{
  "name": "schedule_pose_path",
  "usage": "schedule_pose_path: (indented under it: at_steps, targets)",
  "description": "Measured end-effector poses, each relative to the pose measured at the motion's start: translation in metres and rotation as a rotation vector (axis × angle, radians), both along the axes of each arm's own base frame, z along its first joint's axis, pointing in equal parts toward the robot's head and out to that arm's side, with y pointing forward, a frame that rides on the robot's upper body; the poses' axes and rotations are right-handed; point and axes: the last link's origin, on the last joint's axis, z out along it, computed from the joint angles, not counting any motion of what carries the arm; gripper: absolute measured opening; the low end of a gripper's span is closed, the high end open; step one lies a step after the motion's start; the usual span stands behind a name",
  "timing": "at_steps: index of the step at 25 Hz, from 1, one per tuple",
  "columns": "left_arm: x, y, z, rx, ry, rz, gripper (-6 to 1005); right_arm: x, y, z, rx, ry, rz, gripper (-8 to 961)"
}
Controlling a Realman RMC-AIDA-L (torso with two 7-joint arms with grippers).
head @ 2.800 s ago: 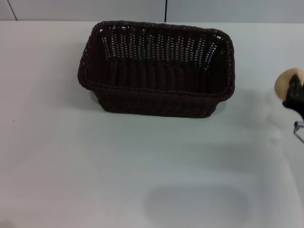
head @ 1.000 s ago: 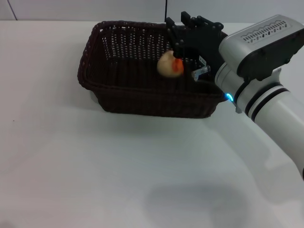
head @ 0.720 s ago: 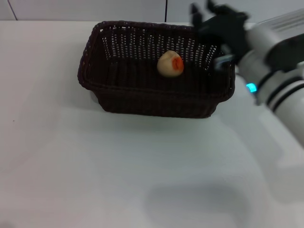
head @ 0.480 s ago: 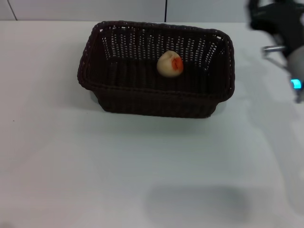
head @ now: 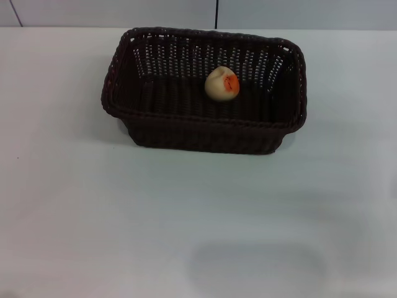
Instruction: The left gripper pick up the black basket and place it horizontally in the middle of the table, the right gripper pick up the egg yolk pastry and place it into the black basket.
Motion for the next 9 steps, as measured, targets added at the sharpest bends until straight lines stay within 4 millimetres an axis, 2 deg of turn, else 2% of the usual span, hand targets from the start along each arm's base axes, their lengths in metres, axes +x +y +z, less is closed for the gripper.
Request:
schedule_pose_path:
  at_steps: [5, 9]
  targets:
    - [0.000, -0.001, -0.005, -0.013, -0.017, -0.009, 375, 0.032, -0.018, 0.011, 0.128, -0.007, -0.086, 318]
    - [-0.002, -0.002, -0.010, -0.025, -0.036, -0.009, 376, 0.047, -0.028, 0.016, 0.185, -0.014, -0.127, 318]
